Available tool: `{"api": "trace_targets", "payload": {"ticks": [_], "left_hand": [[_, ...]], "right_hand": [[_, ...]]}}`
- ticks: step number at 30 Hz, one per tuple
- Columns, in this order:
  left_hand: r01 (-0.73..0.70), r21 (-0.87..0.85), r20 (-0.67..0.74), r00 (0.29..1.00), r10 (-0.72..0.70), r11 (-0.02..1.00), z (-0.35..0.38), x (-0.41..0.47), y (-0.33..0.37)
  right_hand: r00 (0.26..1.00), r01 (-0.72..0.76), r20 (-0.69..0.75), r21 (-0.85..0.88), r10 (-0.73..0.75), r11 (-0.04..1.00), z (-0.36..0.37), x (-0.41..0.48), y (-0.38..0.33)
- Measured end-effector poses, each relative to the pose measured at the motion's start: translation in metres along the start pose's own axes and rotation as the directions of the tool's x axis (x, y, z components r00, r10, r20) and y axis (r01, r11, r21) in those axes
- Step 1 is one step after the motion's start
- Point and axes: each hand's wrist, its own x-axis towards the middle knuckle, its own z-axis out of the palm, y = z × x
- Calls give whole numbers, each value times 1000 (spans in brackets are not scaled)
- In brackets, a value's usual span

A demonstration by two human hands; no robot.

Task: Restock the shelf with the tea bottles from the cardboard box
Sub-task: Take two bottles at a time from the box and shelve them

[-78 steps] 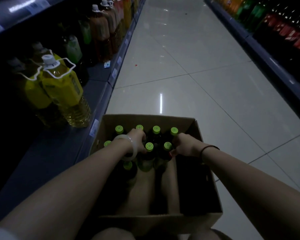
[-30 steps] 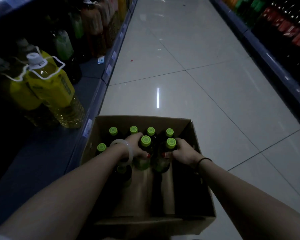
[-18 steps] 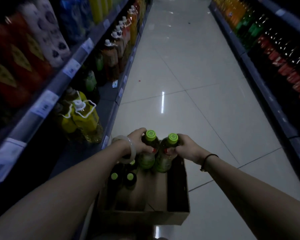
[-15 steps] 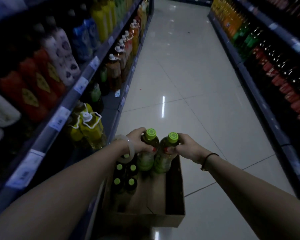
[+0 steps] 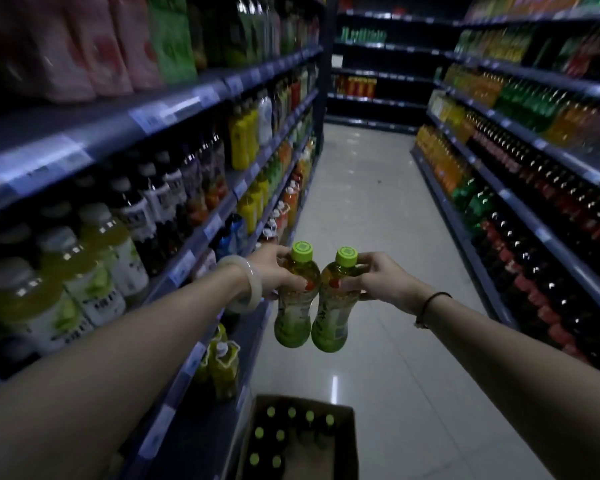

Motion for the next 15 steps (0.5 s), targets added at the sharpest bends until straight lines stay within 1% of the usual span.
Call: {"api": "trace_targets", "payload": {"ticks": [4, 8, 12, 15], "left_hand": [[-66, 75, -65, 995, 71, 995, -56, -42, 74], [-128, 101, -143, 980, 142, 987, -103, -81, 126], [-145, 186, -223, 957, 185, 972, -141, -122, 159], [-121, 165, -274, 948, 164, 979, -163, -151, 173]], "right_hand": [[992, 122, -12, -24, -123, 992, -26, -21, -86], [969, 242, -35, -29, -243, 970, -37, -35, -154], [935, 348, -53, -38, -350, 937, -38, -45, -209], [906, 420, -34, -32, -421, 907, -35, -48, -241]]}}
